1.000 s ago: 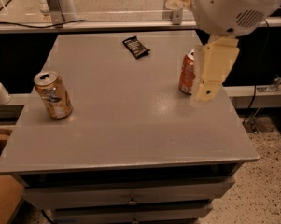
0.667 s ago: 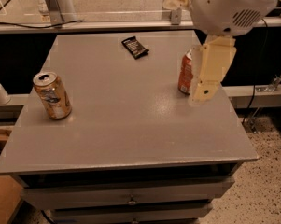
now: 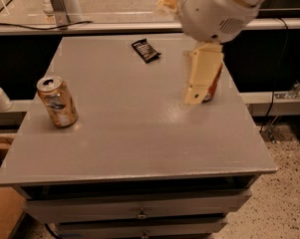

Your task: Move orange can near coke can

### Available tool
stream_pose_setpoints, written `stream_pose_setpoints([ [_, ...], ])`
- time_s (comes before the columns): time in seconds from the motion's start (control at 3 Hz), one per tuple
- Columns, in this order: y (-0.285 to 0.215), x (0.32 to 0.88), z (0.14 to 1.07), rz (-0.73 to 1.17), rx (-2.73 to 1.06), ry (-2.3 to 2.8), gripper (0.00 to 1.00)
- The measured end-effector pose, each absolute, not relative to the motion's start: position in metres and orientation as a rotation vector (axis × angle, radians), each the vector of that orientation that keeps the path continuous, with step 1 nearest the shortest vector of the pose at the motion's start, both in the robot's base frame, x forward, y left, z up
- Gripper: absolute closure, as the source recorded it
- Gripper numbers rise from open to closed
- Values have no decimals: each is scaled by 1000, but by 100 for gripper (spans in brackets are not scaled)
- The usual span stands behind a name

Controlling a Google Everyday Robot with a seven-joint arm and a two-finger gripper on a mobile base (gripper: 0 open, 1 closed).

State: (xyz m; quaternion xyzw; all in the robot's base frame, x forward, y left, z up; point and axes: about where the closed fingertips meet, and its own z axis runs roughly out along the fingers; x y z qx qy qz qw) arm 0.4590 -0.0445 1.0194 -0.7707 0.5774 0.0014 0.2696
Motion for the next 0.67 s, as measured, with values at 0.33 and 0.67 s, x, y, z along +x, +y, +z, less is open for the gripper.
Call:
stream_pose_setpoints([
  [0.33, 6, 482, 988, 97, -2120, 1464, 0],
  [0.67, 56, 500, 963, 212, -2131, 1405, 0],
])
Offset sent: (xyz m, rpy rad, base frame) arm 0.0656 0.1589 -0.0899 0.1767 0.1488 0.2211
